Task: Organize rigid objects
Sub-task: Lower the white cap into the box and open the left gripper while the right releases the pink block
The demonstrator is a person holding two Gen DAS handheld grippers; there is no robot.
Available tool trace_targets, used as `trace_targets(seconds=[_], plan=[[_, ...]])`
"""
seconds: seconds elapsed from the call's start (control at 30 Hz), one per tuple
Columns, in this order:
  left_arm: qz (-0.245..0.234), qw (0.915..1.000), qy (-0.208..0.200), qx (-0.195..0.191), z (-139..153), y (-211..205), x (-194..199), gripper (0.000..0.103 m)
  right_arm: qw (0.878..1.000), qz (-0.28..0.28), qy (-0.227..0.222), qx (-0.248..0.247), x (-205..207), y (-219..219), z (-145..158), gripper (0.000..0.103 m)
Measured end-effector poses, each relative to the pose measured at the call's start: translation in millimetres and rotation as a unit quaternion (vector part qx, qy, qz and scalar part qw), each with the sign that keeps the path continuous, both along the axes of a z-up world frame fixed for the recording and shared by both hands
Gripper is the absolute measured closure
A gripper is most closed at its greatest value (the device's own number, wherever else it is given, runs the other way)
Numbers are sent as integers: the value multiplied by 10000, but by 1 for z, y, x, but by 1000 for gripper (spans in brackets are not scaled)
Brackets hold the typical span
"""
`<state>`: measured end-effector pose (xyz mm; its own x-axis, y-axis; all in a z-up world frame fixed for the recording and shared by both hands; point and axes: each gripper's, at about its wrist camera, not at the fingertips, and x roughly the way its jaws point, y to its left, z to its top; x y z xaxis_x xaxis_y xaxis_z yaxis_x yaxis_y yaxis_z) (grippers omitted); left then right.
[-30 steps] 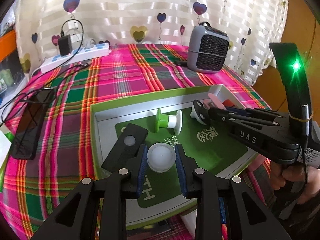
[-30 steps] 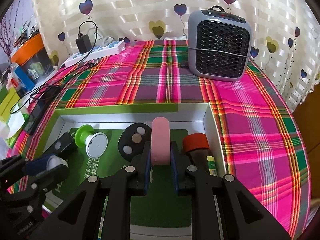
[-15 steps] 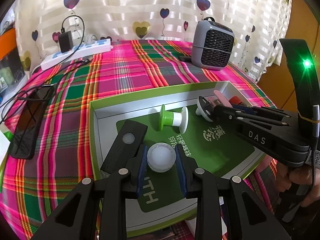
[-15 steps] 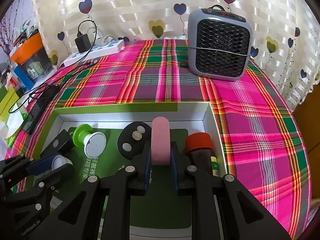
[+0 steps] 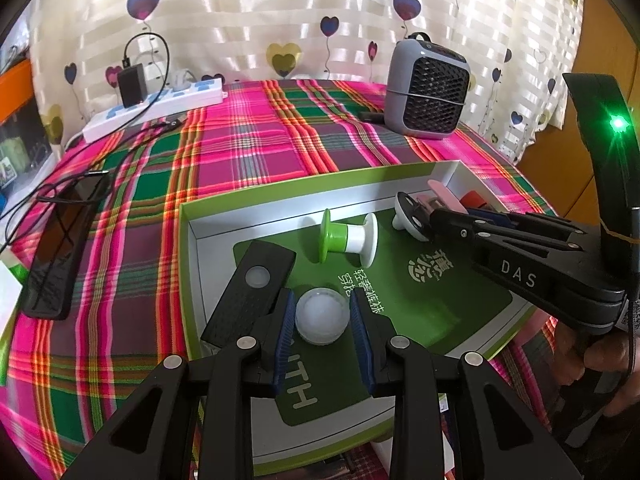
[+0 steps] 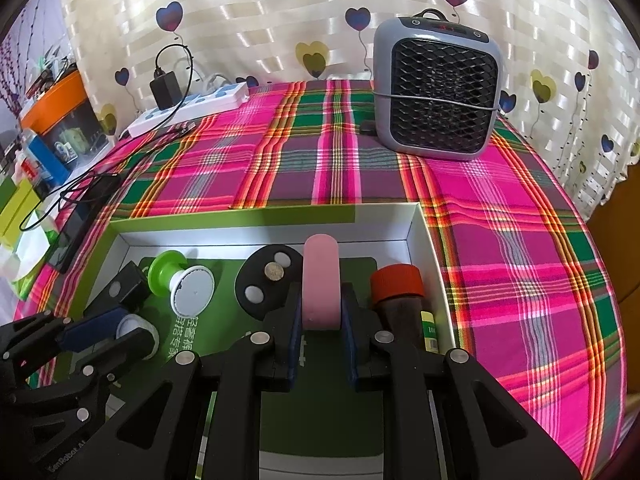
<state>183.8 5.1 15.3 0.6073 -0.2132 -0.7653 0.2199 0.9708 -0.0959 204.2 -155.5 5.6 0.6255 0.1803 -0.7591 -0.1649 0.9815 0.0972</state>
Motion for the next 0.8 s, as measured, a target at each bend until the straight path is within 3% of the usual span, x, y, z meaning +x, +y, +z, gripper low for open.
trace_targets(seconds=[0.8], plan=[[48,9999,-101,3,6,2,-11,70,9998,-92,-167,109,-11,-4,7,81]])
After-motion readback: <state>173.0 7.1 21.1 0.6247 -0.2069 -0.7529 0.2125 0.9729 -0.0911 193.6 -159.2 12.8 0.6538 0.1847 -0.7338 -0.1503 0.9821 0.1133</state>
